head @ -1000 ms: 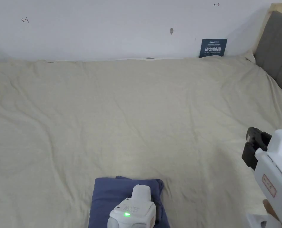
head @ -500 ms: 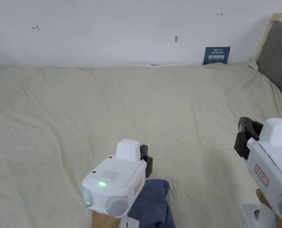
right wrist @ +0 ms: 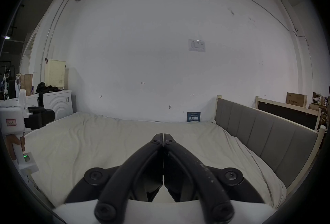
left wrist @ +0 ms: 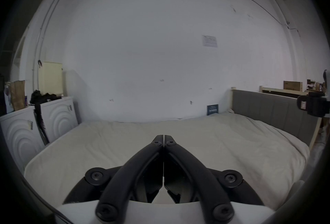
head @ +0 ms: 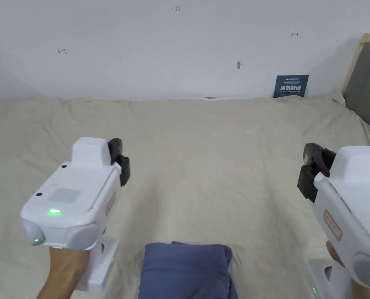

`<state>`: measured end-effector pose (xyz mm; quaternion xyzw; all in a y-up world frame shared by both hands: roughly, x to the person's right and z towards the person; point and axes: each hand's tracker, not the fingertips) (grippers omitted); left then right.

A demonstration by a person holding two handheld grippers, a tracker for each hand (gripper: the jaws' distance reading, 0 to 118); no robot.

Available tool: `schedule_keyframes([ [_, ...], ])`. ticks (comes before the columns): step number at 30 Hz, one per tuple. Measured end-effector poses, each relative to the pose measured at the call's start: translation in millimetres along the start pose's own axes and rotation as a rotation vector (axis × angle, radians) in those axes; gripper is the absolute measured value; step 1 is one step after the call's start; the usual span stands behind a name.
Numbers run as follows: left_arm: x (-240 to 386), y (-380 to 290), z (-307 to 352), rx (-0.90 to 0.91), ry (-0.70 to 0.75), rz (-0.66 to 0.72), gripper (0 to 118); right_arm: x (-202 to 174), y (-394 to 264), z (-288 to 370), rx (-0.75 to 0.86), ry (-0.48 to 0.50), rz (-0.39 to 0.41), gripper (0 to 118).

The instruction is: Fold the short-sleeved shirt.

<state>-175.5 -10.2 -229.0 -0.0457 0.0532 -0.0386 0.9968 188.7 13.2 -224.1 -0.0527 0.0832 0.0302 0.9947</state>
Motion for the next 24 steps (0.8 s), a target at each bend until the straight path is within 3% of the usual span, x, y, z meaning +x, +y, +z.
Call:
schedule_keyframes([
  [9,-41.0,-7.3,14.5,0.0,0.085,0.042,0,-11.9,-3.3,-3.8,0.009,0.011,0.033,2],
  [24,-40.9,-13.7,19.4,-0.008,0.085,0.061,0,-26.0,-23.6,-19.5,-0.023,0.049,0.01,2],
])
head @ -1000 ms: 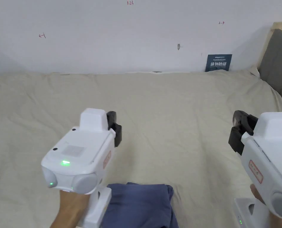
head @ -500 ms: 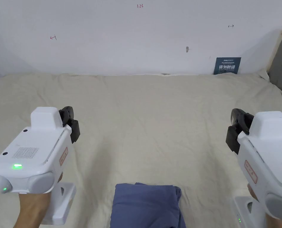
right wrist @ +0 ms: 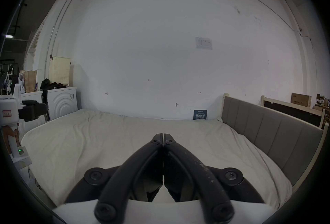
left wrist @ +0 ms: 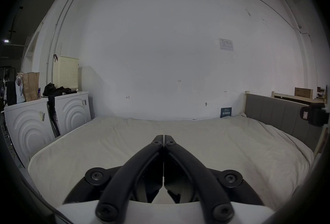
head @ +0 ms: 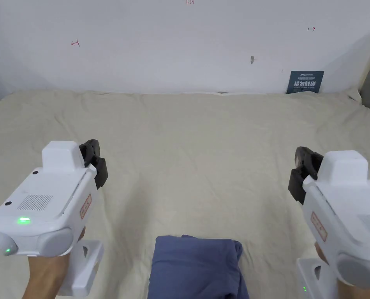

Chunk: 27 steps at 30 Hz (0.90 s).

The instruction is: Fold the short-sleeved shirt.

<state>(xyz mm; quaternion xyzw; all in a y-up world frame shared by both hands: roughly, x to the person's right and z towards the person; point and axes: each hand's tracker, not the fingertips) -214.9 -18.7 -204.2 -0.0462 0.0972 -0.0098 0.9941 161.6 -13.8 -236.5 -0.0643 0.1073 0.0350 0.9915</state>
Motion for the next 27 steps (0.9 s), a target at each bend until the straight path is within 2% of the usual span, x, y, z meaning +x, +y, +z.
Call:
schedule_keyframes([
  [6,0.5,-4.9,1.6,-0.012,-0.001,0.007,0,-30.8,-50.0,-25.3,-0.082,0.118,0.005,2],
  [12,1.2,-16.9,2.6,-0.037,-0.005,0.02,0,-70.3,-122.6,-48.0,-0.241,0.229,0.023,2],
  [17,-0.6,-27.4,2.0,-0.075,-0.015,0.043,0,-93.2,-180.2,-51.3,-0.369,0.257,0.058,2],
  [24,-1.2,-49.9,0.2,-0.157,-0.041,0.067,0,-93.9,-246.0,-51.4,-0.525,0.252,0.085,2],
  [26,-0.3,-59.7,-2.9,-0.213,-0.068,0.091,1,-88.8,-261.6,-51.2,-0.521,0.261,0.067,2],
  [27,0.2,-65.6,-5.0,-0.246,-0.075,0.107,1,-86.4,-264.2,-48.3,-0.467,0.276,0.054,2],
])
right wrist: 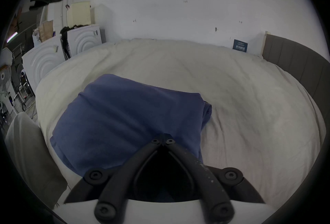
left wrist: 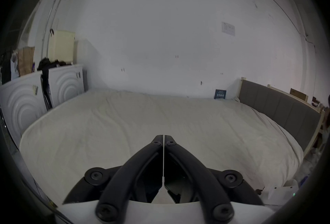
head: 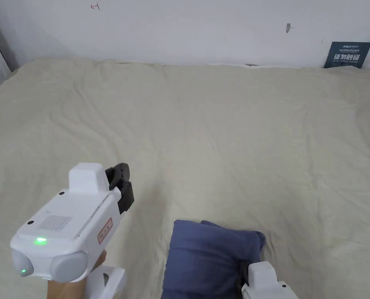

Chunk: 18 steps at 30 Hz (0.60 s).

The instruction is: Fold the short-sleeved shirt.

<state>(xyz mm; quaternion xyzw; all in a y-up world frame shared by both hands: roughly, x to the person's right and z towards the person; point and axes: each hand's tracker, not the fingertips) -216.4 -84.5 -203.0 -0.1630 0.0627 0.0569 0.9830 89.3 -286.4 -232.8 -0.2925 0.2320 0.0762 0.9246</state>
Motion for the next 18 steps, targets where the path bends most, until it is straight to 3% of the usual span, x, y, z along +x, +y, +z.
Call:
schedule_keyframes([
  [3,-1.7,-17.0,-11.8,-0.104,-0.055,0.085,5,5.6,-0.6,0.2,-0.005,0.017,-0.024,2],
  [5,-3.7,-30.0,-23.9,-0.211,-0.101,0.147,21,5.2,0.0,0.9,-0.003,0.022,-0.017,2],
  [6,-3.6,-37.5,-31.3,-0.274,-0.117,0.168,35,4.5,0.1,1.3,-0.001,0.021,-0.009,2],
  [7,-2.3,-44.3,-37.5,-0.326,-0.123,0.175,63,4.5,0.2,1.5,-0.001,0.021,-0.006,2],
  [9,2.5,-60.2,-51.2,-0.422,-0.143,0.169,105,5.7,1.2,1.5,-0.005,0.025,-0.009,2],
  [10,4.8,-66.2,-57.0,-0.466,-0.155,0.16,118,6.4,1.5,1.7,-0.007,0.027,-0.015,2],
  [16,5.5,-102.3,-96.1,-0.673,-0.236,0.213,118,8.2,2.9,1.4,-0.015,0.034,-0.017,2],
  [18,4.6,-111.2,-108.4,-0.731,-0.273,0.245,108,7.6,3.2,1.6,-0.014,0.033,-0.02,2],
])
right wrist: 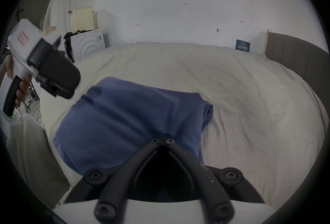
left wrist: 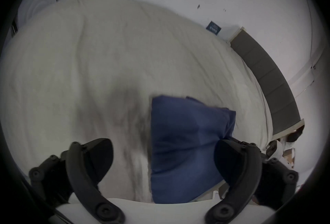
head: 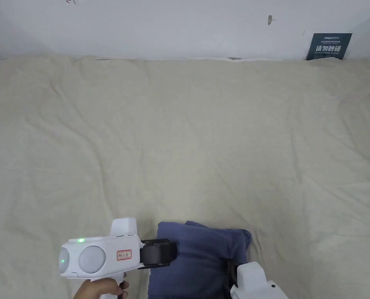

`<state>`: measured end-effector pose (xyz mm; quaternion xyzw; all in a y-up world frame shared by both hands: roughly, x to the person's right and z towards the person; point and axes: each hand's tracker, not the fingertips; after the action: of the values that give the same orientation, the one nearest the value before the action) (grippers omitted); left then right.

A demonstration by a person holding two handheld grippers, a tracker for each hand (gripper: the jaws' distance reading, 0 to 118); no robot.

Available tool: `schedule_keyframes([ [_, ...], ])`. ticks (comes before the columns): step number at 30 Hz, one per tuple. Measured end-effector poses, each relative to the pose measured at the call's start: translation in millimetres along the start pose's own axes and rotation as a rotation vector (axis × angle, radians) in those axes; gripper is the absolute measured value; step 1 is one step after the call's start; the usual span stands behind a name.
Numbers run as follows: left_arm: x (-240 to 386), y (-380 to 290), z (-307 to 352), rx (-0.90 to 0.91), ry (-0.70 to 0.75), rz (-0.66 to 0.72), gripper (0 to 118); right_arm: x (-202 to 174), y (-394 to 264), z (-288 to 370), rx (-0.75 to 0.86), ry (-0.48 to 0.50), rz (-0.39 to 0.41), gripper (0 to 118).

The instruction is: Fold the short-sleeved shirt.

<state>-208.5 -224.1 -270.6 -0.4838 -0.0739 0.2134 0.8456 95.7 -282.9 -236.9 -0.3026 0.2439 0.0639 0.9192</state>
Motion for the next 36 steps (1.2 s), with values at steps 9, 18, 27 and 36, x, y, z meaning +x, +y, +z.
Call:
schedule_keyframes([
  [9,-1.1,-6.6,-16.9,-0.049,-0.085,0.015,32,1.9,1.3,-0.3,-0.007,0.005,-0.023,2],
  [18,15.5,6.2,11.3,-0.013,-0.082,-0.016,22,2.7,31.8,13.1,-0.021,0.015,-0.033,2],
  [27,-45.3,61.3,87.7,0.082,0.074,-0.083,21,1.1,132.2,60.8,0.193,0.014,-0.008,2],
  [36,-200.0,119.4,154.2,0.094,0.411,-0.001,21,-21.7,207.9,80.9,0.334,-0.004,0.048,2],
])
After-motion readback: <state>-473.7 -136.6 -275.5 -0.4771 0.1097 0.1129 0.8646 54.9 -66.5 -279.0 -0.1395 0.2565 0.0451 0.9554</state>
